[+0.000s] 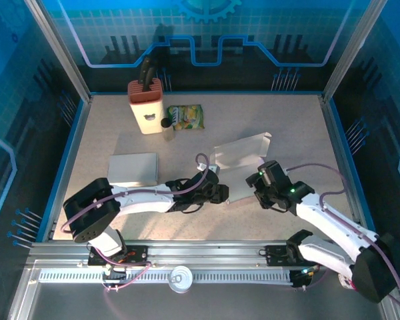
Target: Fold the paper box
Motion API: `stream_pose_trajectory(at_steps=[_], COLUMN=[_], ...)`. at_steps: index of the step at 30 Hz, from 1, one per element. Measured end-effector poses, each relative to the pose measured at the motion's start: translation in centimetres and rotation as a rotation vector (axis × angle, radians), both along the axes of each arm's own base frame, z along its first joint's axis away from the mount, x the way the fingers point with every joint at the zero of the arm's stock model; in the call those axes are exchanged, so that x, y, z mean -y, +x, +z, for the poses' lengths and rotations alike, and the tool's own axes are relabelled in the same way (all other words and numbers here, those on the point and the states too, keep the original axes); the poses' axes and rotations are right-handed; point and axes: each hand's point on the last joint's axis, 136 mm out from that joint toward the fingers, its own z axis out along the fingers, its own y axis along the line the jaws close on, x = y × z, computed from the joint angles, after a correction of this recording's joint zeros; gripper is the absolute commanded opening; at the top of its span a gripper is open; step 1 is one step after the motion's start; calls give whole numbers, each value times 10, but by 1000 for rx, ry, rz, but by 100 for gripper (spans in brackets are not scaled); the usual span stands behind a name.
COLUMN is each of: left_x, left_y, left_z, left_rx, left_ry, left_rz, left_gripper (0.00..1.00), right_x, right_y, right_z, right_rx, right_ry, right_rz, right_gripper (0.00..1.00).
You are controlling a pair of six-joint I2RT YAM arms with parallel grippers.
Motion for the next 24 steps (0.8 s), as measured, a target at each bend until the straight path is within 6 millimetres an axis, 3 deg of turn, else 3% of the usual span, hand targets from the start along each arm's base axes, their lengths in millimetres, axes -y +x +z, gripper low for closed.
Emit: stream_pose_trajectory(at_steps=[7, 11, 17, 24], left_x=[-4, -6, -5, 3], left_y=[0, 2, 9, 14], left_z=[-1, -4, -16, -26], left_rx=[0, -3, -17, -17], left_ry=[17, 25, 52, 82], left_rz=[5, 9, 18, 0], left_gripper=[51, 48, 47, 39], right_x=[3, 4, 10, -1], right_y=[12, 5, -16, -10], right_z=[-3, -7, -31, -45], right_rx=[-13, -19, -81, -119], right_ry=[47, 50, 43, 81], right_rz=[-6, 11, 20, 35], right_gripper=[64, 64, 65, 60])
